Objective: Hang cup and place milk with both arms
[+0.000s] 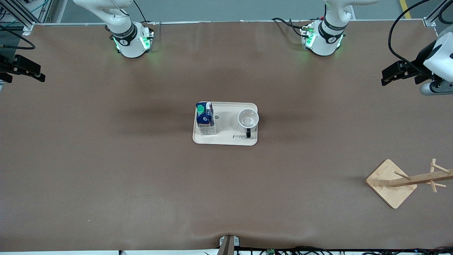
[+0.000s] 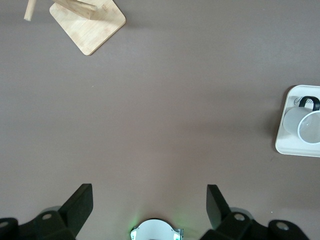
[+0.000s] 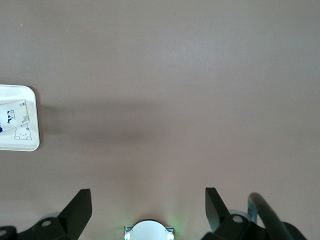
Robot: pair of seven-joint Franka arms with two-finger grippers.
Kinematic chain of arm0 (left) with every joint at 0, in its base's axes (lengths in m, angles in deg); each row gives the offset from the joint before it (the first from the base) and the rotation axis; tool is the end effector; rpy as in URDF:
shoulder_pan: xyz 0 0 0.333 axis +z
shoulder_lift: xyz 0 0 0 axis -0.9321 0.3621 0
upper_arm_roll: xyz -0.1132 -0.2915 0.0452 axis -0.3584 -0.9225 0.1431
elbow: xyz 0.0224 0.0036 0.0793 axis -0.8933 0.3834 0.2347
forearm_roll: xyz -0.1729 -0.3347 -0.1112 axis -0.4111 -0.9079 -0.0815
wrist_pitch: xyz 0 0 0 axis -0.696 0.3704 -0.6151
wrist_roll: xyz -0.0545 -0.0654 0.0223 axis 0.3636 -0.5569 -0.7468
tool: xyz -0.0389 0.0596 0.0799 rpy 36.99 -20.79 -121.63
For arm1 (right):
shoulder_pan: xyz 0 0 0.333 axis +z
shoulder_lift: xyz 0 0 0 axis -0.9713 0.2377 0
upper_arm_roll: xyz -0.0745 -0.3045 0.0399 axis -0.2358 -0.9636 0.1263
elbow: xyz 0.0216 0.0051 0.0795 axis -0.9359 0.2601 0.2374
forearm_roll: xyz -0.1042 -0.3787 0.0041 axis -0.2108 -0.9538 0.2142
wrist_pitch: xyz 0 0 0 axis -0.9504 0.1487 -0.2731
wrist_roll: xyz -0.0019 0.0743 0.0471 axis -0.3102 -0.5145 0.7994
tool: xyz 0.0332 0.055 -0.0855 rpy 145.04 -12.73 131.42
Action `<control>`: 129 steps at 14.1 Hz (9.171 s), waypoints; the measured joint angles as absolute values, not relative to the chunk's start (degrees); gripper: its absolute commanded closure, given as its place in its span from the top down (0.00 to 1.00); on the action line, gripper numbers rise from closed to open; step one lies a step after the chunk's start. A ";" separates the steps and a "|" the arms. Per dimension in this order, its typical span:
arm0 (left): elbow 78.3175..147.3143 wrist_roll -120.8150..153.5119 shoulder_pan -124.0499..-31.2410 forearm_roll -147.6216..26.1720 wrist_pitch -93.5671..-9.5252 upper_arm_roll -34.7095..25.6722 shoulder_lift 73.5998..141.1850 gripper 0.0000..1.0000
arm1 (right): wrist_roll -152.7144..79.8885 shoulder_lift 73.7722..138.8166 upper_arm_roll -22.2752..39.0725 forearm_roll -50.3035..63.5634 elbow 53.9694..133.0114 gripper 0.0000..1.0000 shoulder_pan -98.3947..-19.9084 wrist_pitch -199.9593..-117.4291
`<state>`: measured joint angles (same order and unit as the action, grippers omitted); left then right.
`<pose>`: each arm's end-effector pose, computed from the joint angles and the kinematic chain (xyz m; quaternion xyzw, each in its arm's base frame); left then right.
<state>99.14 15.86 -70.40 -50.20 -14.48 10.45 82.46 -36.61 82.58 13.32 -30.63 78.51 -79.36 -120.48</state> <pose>0.5378 -0.0427 0.6368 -0.9981 -0.0108 0.0571 0.0184 0.5283 -0.0344 0.6578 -0.9984 -0.0100 0.0565 0.0014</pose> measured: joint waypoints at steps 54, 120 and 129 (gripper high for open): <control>113.47 52.18 -89.54 -52.29 -59.23 -4.96 115.37 0.00 | -36.52 95.57 14.17 -23.17 78.66 1.00 -72.96 -132.32; 93.83 -19.04 -39.43 -46.27 -44.91 -3.26 104.36 0.90 | -33.75 98.09 12.54 -29.39 104.66 0.02 -84.30 -154.65; 92.65 -13.48 -39.44 -49.65 -45.95 -3.99 104.53 1.00 | -33.73 97.90 12.52 -29.48 105.15 1.00 -84.45 -152.68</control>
